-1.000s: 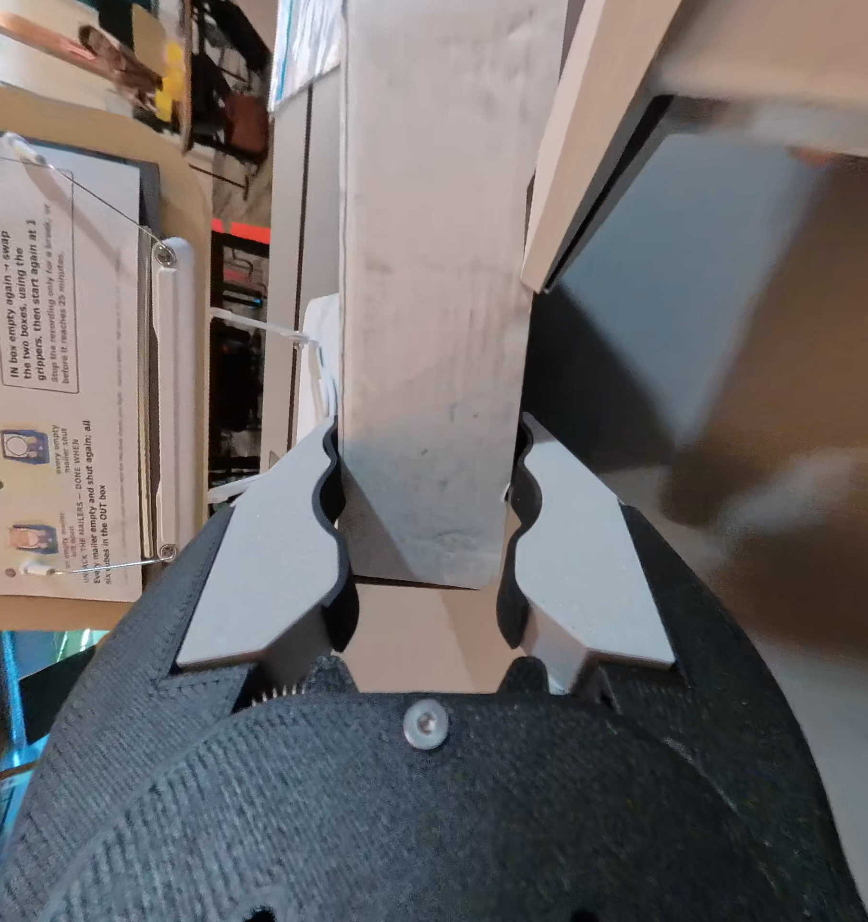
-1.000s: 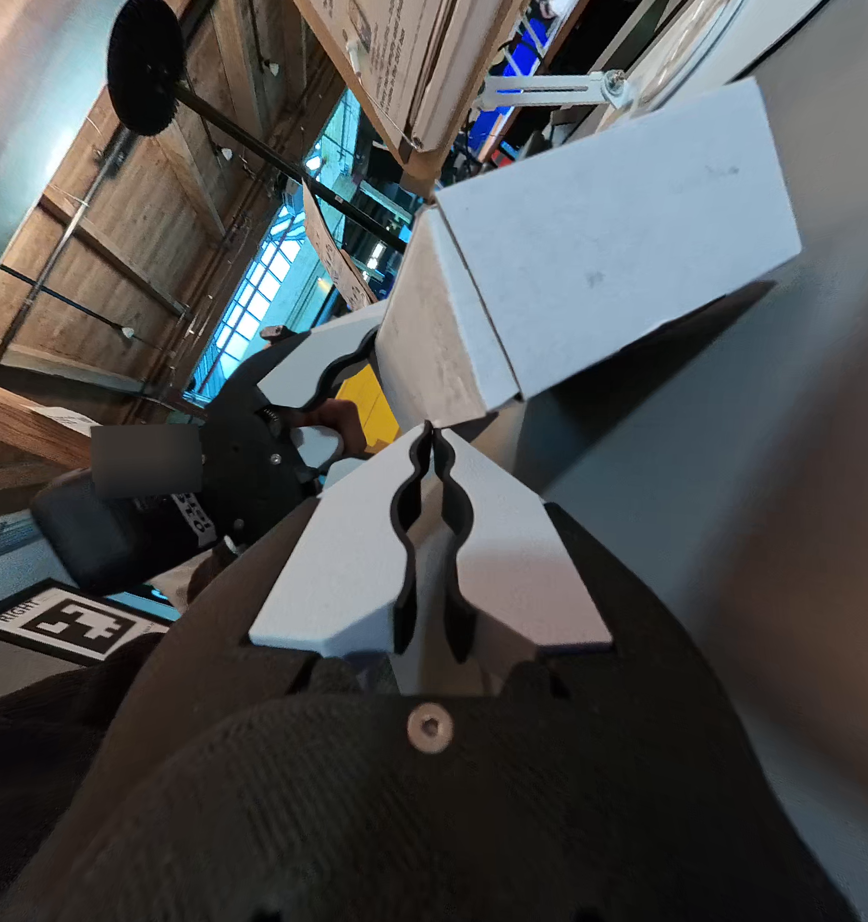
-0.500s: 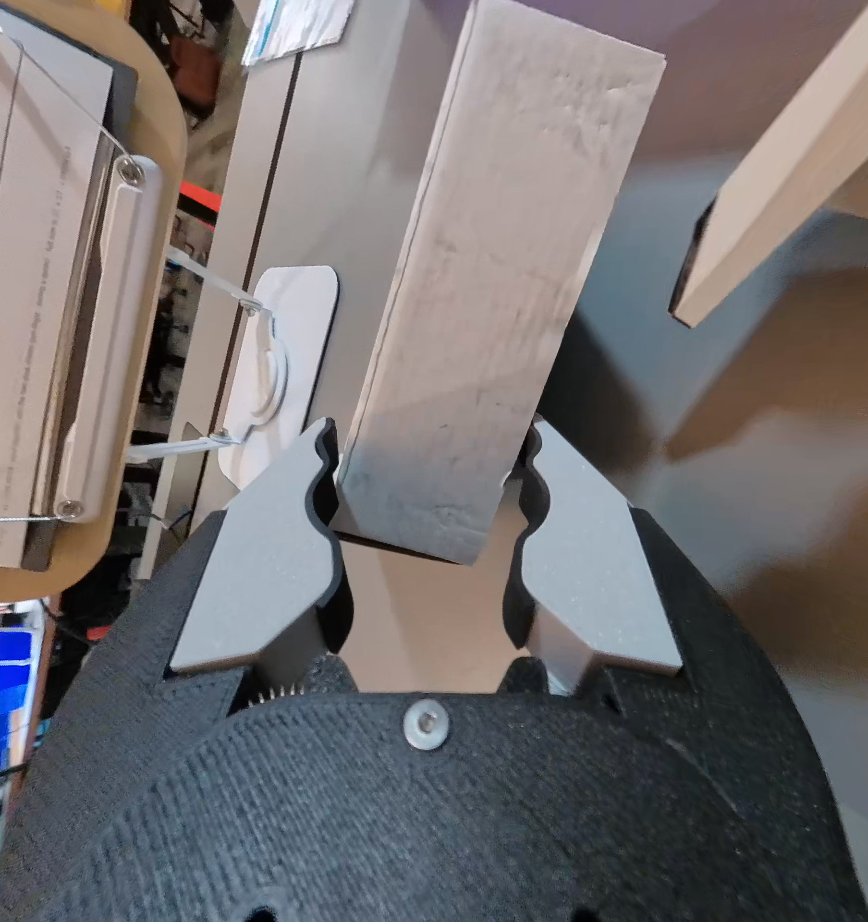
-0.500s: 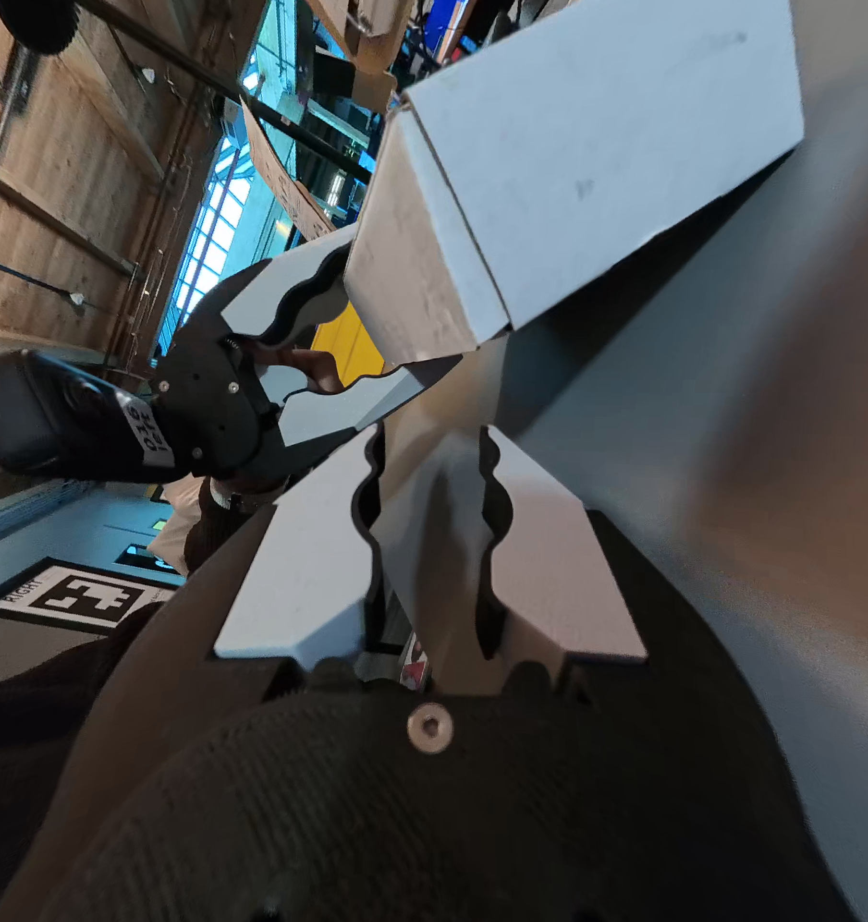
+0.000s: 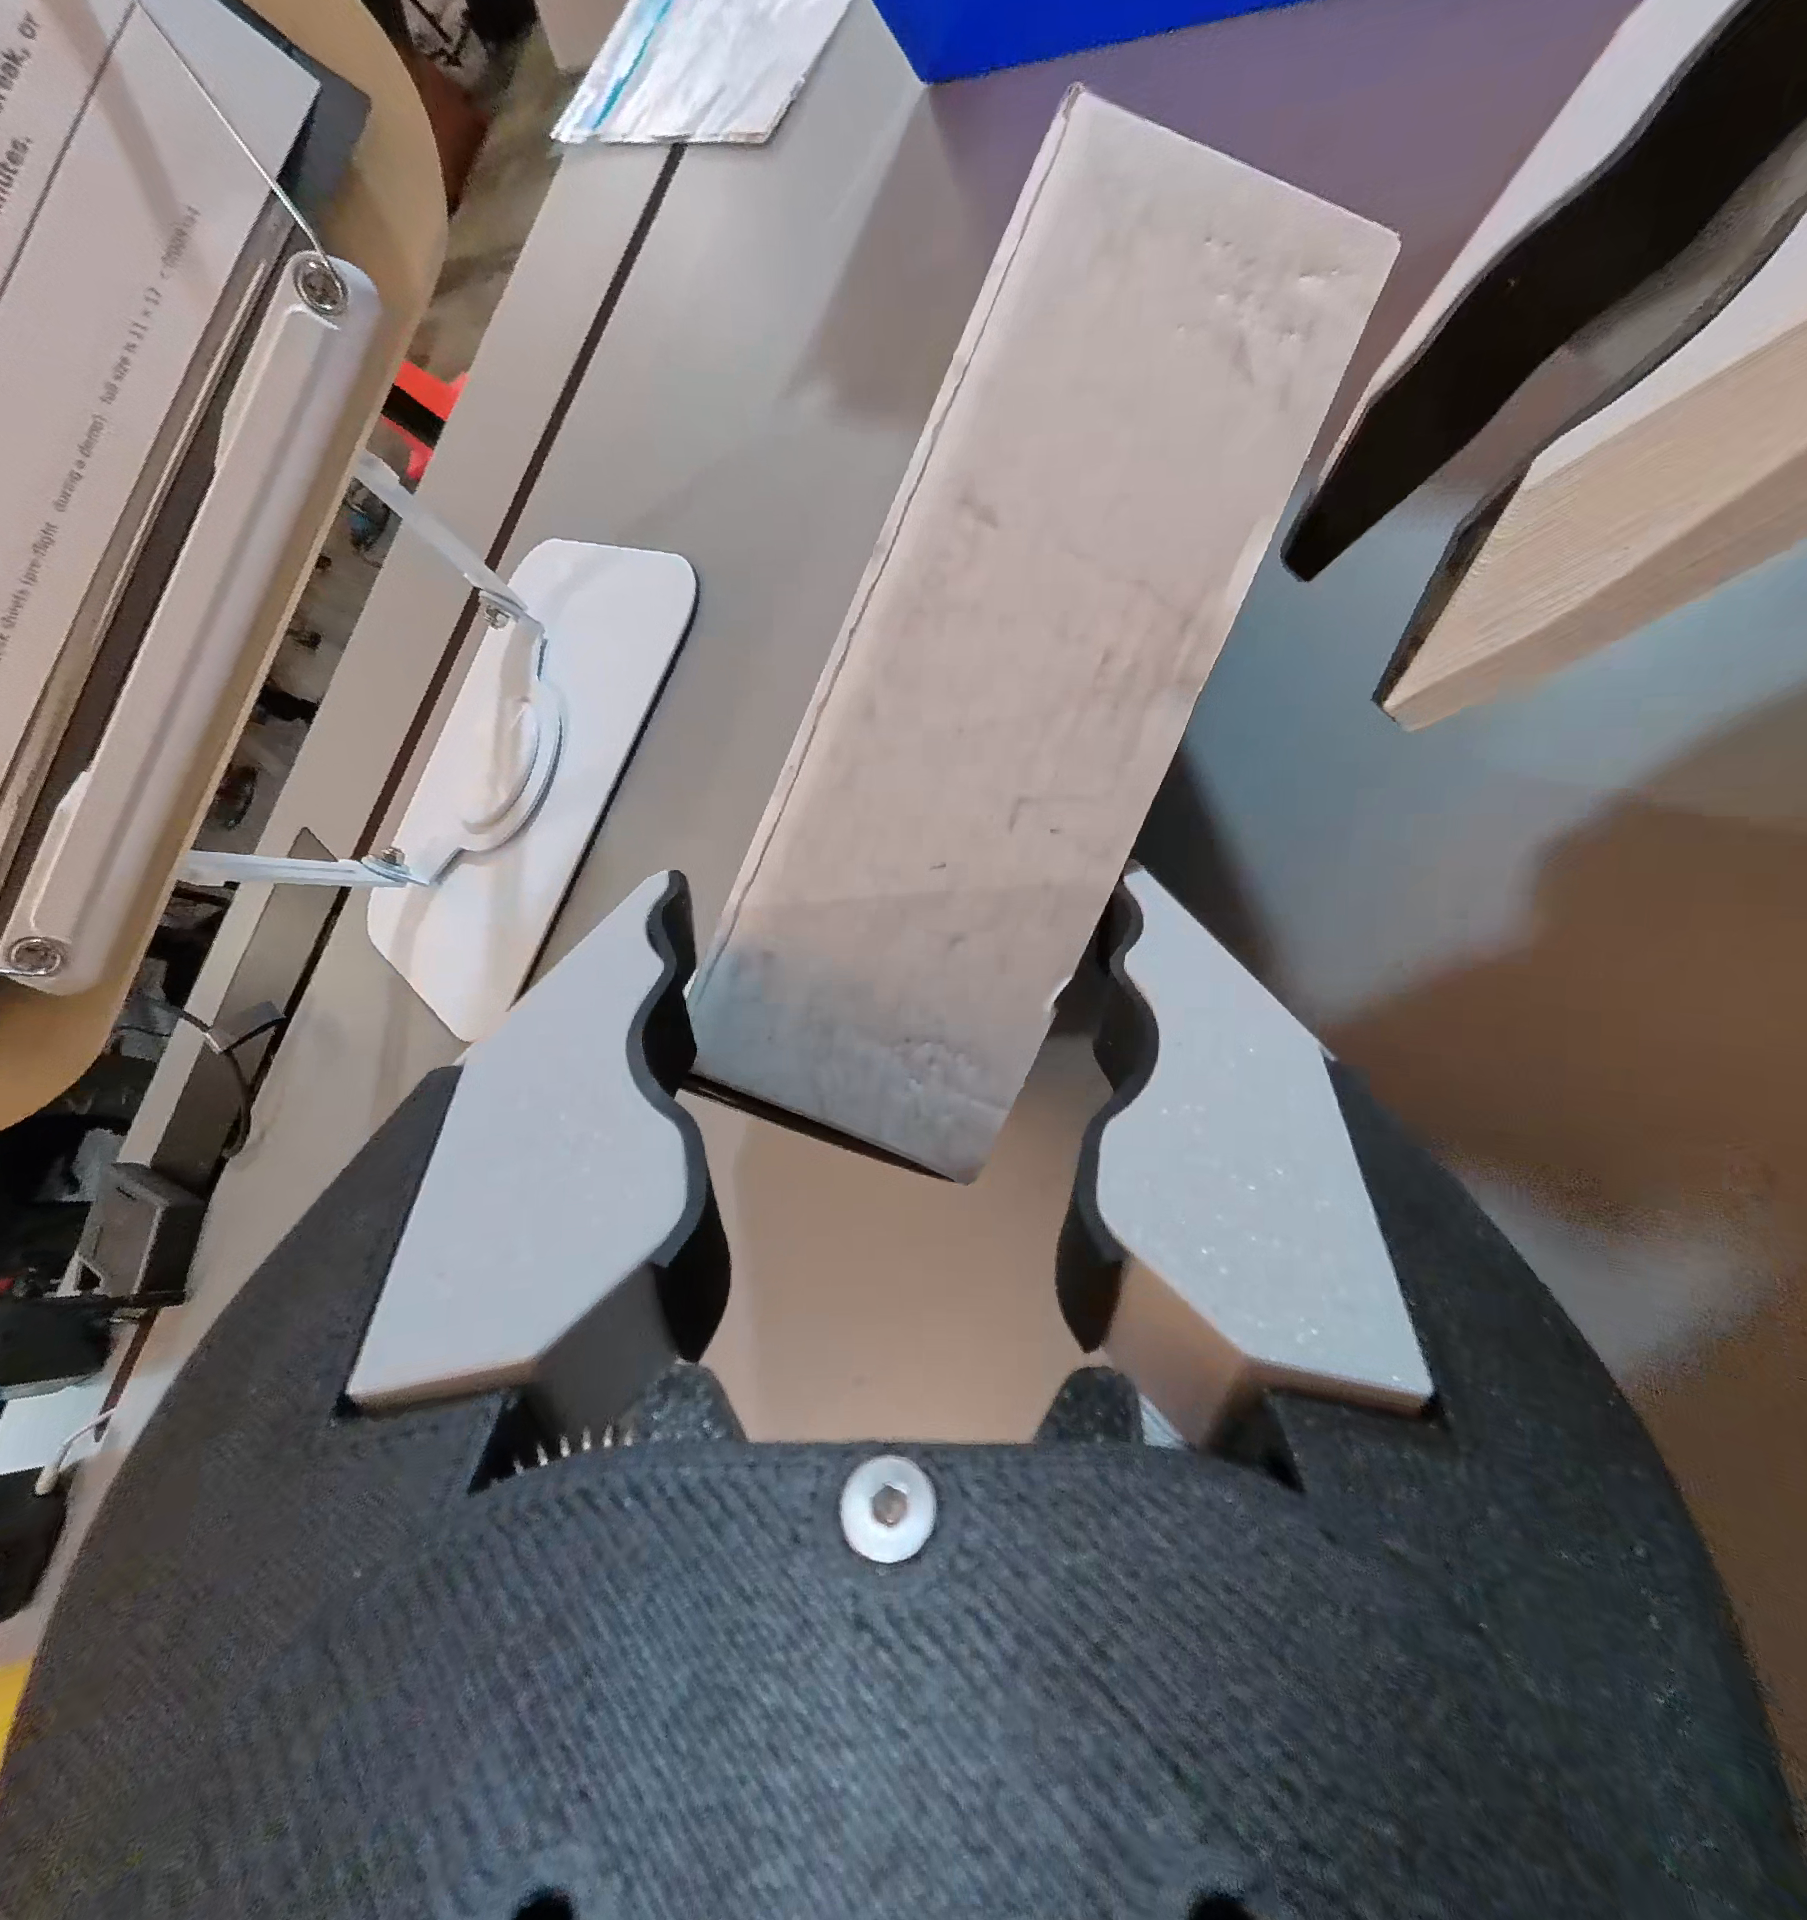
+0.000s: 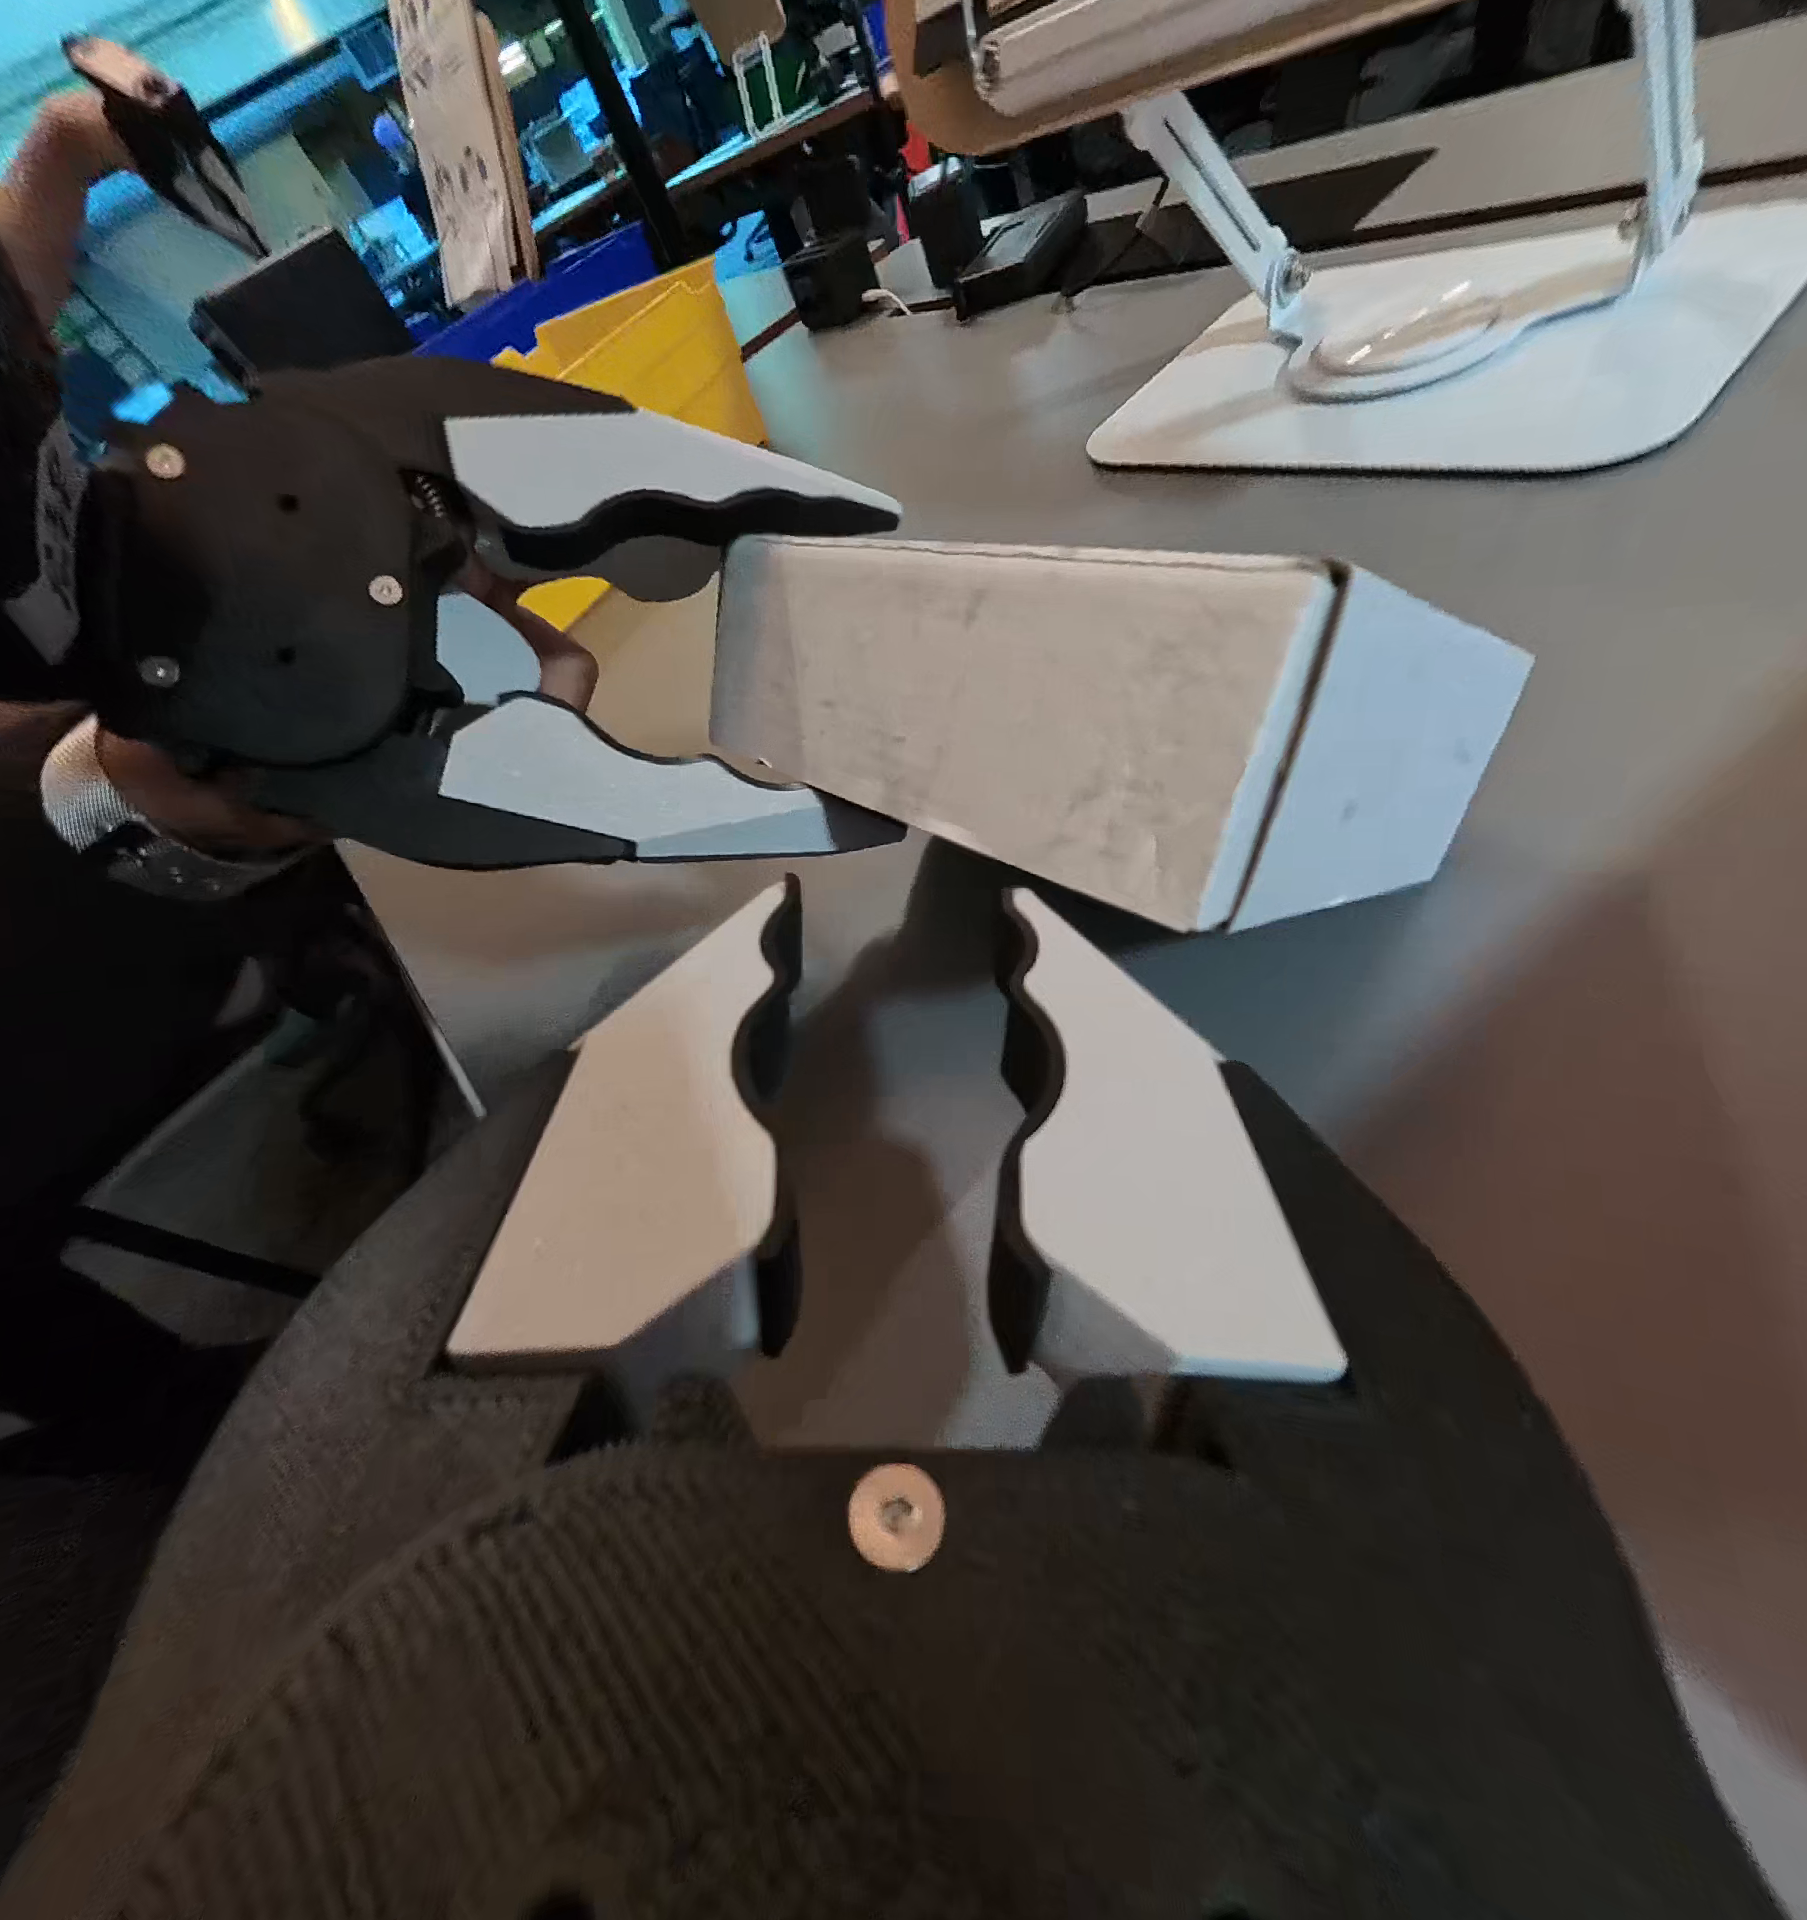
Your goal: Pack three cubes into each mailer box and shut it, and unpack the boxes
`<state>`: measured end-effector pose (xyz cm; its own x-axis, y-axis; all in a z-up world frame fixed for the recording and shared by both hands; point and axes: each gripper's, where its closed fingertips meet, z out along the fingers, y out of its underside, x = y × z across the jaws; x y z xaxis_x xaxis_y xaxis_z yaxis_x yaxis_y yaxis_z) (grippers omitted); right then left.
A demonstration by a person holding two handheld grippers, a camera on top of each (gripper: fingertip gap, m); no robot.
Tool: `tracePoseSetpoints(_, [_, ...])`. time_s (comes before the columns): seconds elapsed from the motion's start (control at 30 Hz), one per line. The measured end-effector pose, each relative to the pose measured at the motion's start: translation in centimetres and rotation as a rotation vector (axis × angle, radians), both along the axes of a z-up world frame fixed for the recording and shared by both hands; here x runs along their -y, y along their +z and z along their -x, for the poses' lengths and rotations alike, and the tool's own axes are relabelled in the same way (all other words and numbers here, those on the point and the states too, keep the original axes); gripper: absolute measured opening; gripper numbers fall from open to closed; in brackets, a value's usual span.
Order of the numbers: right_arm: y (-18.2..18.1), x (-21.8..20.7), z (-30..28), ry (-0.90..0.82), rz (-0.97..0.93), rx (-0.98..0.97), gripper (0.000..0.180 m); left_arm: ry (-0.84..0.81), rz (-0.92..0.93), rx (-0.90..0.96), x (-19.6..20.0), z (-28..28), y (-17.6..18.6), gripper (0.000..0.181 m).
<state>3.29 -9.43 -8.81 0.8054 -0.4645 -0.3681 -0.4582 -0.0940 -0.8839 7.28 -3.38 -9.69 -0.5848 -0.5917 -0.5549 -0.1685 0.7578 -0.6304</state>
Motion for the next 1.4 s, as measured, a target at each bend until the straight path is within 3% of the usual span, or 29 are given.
tracePoseSetpoints(0.2, [1.9,0.6,0.1,0.043,0.072,0.223,0.032,-0.022,0.021,-0.016,0.0,0.3,0.8,0.075])
tracePoseSetpoints(0.43, [5.9,3.1,-0.8,-0.032,0.322,0.877,0.034,-0.106,0.004,-0.039,-0.4,1.2,1.2,0.068])
tracePoseSetpoints(0.67, [4.2,1.8,-0.2,0.033,0.606,1.163,0.038,-0.148,-0.017,-0.063,-0.3,1.8,1.0,0.067])
tracePoseSetpoints(0.87, [3.2,-0.4,0.0,0.109,0.724,1.293,0.038,-0.167,-0.038,-0.070,-0.3,1.9,1.0,0.067])
tracePoseSetpoints(1.4, [2.7,-1.3,0.1,0.118,0.784,1.426,0.026,-0.178,-0.052,-0.067,0.2,2.0,0.8,0.066])
